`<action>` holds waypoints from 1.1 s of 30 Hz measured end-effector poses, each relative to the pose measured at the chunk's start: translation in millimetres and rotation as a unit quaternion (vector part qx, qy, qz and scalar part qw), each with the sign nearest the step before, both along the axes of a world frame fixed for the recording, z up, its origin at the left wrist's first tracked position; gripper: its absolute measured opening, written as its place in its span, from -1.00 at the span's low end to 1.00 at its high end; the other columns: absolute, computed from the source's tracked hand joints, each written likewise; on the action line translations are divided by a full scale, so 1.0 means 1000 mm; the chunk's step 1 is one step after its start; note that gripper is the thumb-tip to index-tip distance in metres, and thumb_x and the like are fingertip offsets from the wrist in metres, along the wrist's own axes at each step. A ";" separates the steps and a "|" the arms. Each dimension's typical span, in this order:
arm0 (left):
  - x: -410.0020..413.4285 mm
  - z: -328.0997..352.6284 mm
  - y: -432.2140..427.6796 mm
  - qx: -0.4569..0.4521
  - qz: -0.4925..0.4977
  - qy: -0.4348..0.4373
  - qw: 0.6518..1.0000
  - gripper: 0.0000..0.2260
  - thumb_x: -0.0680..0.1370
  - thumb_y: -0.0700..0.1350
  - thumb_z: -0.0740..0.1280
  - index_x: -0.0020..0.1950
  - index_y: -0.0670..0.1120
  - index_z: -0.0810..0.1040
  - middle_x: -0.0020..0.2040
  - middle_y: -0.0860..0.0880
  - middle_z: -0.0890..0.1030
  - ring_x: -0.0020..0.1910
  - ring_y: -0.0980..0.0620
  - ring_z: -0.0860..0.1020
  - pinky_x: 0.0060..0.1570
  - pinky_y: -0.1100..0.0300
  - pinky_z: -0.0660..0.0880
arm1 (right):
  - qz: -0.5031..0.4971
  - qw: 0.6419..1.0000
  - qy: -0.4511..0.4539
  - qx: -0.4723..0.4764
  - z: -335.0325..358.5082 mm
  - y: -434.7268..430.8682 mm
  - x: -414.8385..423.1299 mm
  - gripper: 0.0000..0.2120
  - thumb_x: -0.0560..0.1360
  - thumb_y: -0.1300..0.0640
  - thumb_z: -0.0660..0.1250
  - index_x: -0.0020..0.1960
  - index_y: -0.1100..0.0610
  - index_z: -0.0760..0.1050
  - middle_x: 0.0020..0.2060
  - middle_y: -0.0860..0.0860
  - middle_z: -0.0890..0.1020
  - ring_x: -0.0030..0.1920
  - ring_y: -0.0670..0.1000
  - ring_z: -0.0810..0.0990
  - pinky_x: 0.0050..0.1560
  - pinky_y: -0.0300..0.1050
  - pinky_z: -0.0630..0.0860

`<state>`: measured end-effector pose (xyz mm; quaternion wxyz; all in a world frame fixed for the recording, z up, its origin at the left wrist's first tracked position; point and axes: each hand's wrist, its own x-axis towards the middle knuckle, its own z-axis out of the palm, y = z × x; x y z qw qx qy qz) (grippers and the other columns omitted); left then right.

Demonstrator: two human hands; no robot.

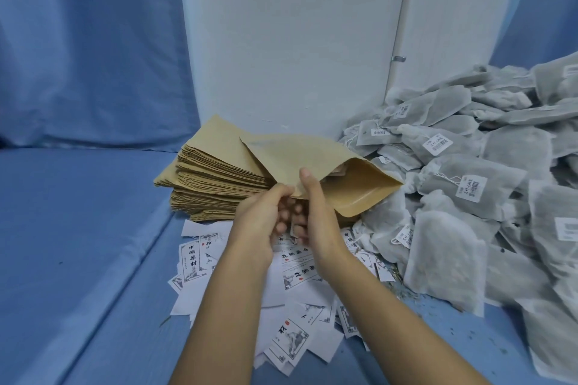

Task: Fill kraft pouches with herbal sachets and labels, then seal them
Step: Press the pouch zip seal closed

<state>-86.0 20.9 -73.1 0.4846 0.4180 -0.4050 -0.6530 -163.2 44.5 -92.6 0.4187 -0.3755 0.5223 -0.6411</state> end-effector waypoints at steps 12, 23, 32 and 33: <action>-0.003 -0.003 -0.003 0.015 -0.090 0.011 0.996 -0.77 0.49 -0.23 0.22 -0.37 -0.12 0.34 -0.62 0.05 0.29 -0.65 0.15 0.21 -0.65 0.35 0.12 | -0.059 0.985 -0.163 -0.011 0.007 -0.005 0.003 -0.81 0.48 0.28 0.20 -0.30 0.20 0.31 -0.67 0.04 0.38 -0.71 -0.08 0.27 -0.65 -0.36 0.18; -0.010 -0.003 0.006 -0.035 -0.032 -0.022 0.999 -0.68 0.48 -0.20 0.25 -0.51 -0.09 0.41 -0.62 0.04 0.36 -0.64 0.12 0.23 -0.59 0.33 0.12 | -0.045 0.977 -0.208 -0.013 0.005 -0.005 -0.002 -0.73 0.49 0.27 0.18 -0.37 0.13 0.24 -0.69 -0.03 0.27 -0.71 -0.10 0.15 -0.66 -0.32 0.11; -0.005 -0.004 0.000 -0.019 -0.019 -0.016 1.000 -0.76 0.45 -0.22 0.29 -0.41 -0.08 0.39 -0.59 0.05 0.35 -0.62 0.14 0.26 -0.56 0.30 0.21 | -0.050 0.978 -0.201 -0.006 0.002 -0.007 -0.010 -0.72 0.47 0.21 0.17 -0.37 0.08 0.18 -0.62 -0.06 0.18 -0.65 -0.10 0.08 -0.63 -0.31 0.03; -0.004 -0.004 0.000 -0.018 -0.019 -0.016 1.000 -0.77 0.45 -0.21 0.29 -0.40 -0.08 0.39 -0.59 0.05 0.35 -0.62 0.14 0.26 -0.55 0.30 0.21 | -0.050 0.980 -0.193 -0.004 0.002 -0.007 -0.010 -0.72 0.47 0.20 0.17 -0.37 0.08 0.18 -0.62 -0.07 0.19 -0.65 -0.10 0.08 -0.63 -0.31 0.04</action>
